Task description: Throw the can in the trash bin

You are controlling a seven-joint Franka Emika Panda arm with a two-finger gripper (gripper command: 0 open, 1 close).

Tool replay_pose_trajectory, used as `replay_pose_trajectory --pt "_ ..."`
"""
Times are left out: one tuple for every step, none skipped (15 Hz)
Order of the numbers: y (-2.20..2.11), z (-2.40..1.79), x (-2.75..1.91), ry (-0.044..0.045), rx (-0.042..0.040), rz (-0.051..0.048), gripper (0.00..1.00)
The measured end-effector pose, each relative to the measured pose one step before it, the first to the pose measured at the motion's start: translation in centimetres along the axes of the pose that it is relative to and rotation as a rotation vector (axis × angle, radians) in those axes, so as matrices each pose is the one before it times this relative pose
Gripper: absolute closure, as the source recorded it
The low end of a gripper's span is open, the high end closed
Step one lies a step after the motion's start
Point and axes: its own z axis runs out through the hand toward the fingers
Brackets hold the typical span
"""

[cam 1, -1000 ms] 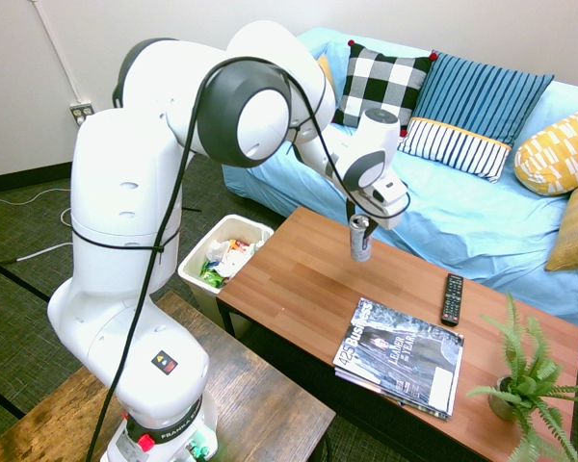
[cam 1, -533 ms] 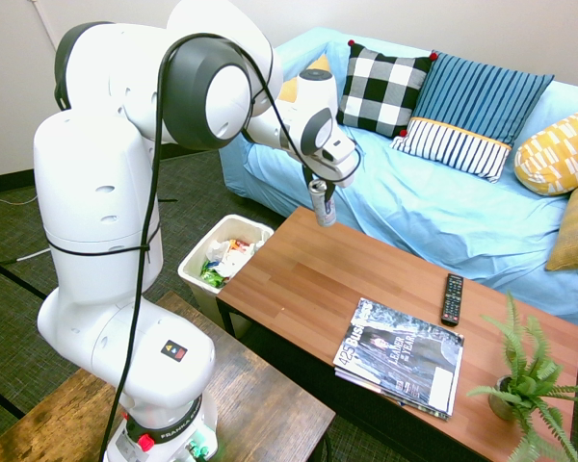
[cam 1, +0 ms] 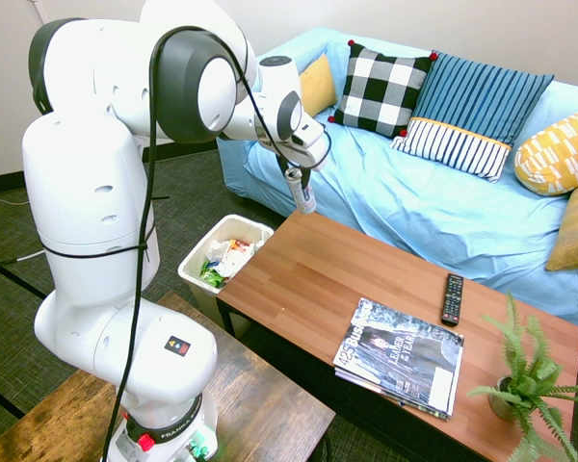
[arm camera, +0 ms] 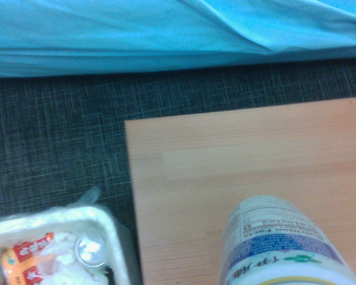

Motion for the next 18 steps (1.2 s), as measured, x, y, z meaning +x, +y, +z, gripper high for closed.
replay_pose_trajectory --pt "-1.099 -0.25 -1.701 0.0029 0.00815 -0.01655 1.0" --pt "-1.21 -0.043 -1.765 -0.00206 0.00806 -0.017 1.0" --pt "-1.307 0.247 -1.901 -0.0087 0.00647 -0.02223 1.0" --pt "-1.371 0.62 -1.929 -0.01377 0.00354 -0.02774 1.0" --pt "-1.361 0.812 -1.807 -0.01388 0.00085 -0.02942 1.0" --pt "-1.277 0.985 -1.71 -0.01177 -0.00379 -0.0285 1.0" --pt "-1.169 1.188 -1.666 -0.00976 -0.00757 -0.02411 1.0" --pt "-0.997 1.293 -1.574 -0.00951 -0.01072 -0.0239 1.0" --pt "-0.764 1.527 -1.468 -0.00879 -0.01408 -0.02082 1.0" --pt "-0.626 1.499 -1.303 -0.00951 -0.01348 -0.01669 1.0" --pt "-0.413 1.325 -1.046 -0.00776 -0.01335 -0.01307 1.0" --pt "-0.297 1.156 -0.852 -0.00337 -0.01374 -0.01206 1.0" --pt "-0.193 1.124 -0.783 -0.00272 -0.01434 -0.00948 1.0" --pt "-0.248 0.777 -0.566 -0.00135 -0.00913 -0.00805 0.0" --pt "-0.226 0.465 -0.239 0.00033 -0.00844 -0.00476 0.0" --pt "-0.187 0.217 -0.043 0.0015 -0.00634 -0.00173 0.0" --pt "-0.168 -0.008 0.113 0.00132 -0.00521 0.00075 0.0" --pt "-0.084 0.005 0.135 0.00094 -0.00437 0.00132 0.0"
